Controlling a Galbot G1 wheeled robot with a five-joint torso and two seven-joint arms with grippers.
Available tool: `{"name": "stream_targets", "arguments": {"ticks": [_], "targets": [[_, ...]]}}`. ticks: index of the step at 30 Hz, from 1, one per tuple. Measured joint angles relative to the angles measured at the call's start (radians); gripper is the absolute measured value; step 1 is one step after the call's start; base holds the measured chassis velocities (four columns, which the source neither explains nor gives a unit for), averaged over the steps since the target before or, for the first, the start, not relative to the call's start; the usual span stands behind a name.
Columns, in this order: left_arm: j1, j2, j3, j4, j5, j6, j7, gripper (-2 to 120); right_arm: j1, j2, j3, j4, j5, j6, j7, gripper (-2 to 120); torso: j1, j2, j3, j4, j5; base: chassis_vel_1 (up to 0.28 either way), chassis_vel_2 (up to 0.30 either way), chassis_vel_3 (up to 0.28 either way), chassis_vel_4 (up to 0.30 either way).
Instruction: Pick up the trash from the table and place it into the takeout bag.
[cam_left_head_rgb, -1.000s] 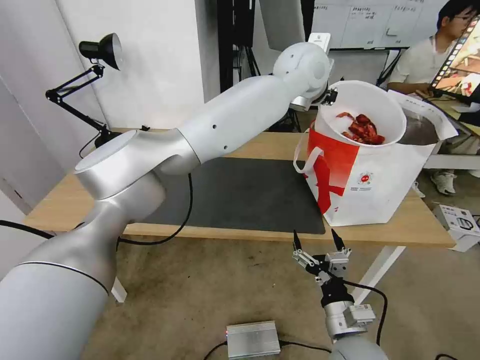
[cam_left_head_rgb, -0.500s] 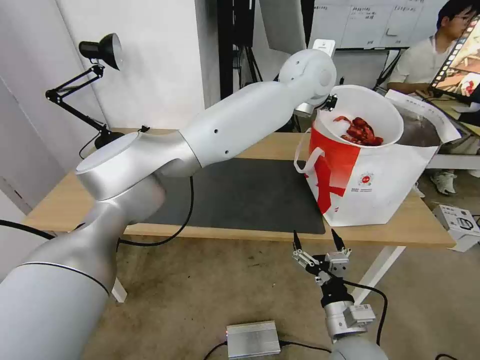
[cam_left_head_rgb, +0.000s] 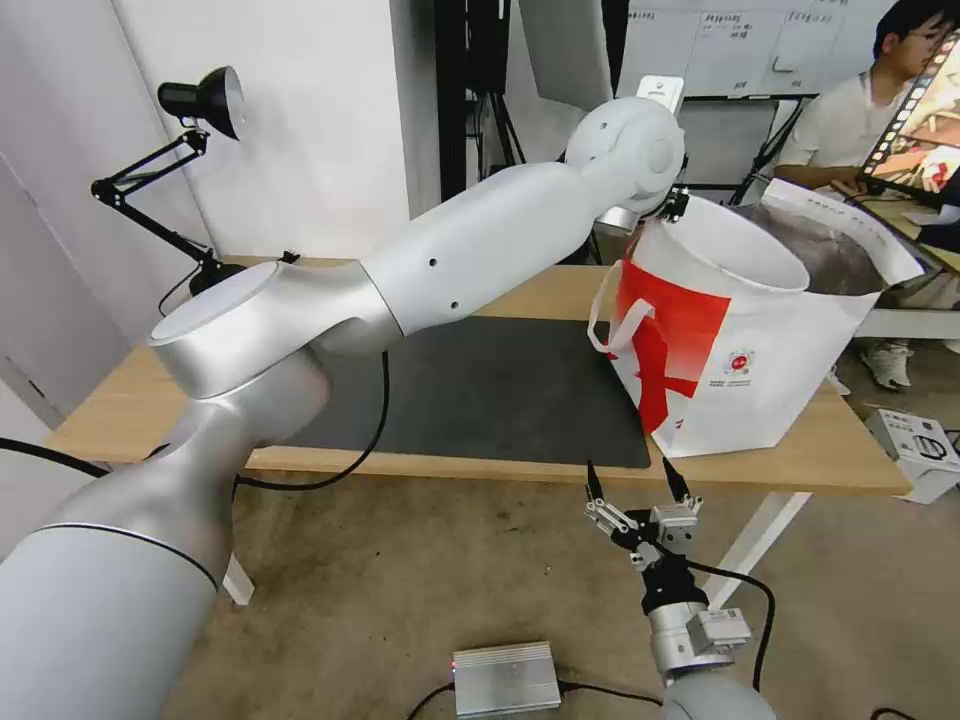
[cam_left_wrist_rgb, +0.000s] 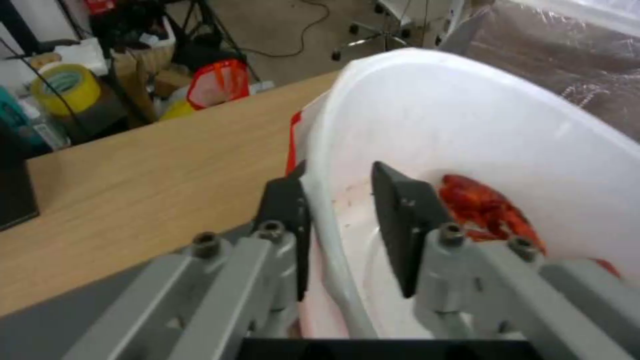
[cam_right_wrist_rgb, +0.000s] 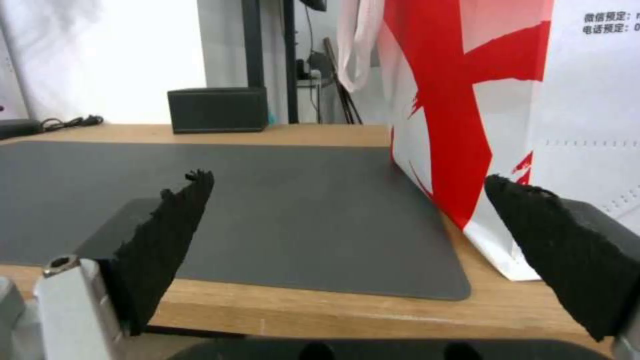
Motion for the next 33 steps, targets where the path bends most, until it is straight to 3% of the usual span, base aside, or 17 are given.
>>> {"name": "stream_targets", "arguments": {"ticks": [12,18,22,27,33], "targets": [[-0.001,-0.001,0.019,-0.016,-0.001,-0.035,0.023,64,0.000,0.000,0.000,0.000,0.000,0.000,0.000,100,0.000,0.000,0.000,0.0000,0.0000,0.000,0.000,0.000,0.000],[0.000,-0.001,0.019,-0.030,0.000,-0.052,0.036,88,0.000,0.000,0.000,0.000,0.000,0.000,0.000,100,0.000,0.000,0.000,0.0000,0.0000,0.000,0.000,0.000,0.000],[-0.001,-0.001,0.018,-0.034,0.000,-0.058,0.038,99,0.000,0.000,0.000,0.000,0.000,0.000,0.000,100,0.000,0.000,0.000,0.0000,0.0000,0.000,0.000,0.000,0.000],[-0.002,-0.001,0.017,-0.035,-0.001,-0.074,0.039,100,0.000,0.000,0.000,0.000,0.000,0.000,0.000,100,0.000,0.000,0.000,0.0000,0.0000,0.000,0.000,0.000,0.000],[-0.002,-0.001,0.026,-0.035,0.004,-0.103,0.114,100,0.000,0.000,0.000,0.000,0.000,0.000,0.000,100,0.000,0.000,0.000,0.0000,0.0000,0.000,0.000,0.000,0.000]]}}
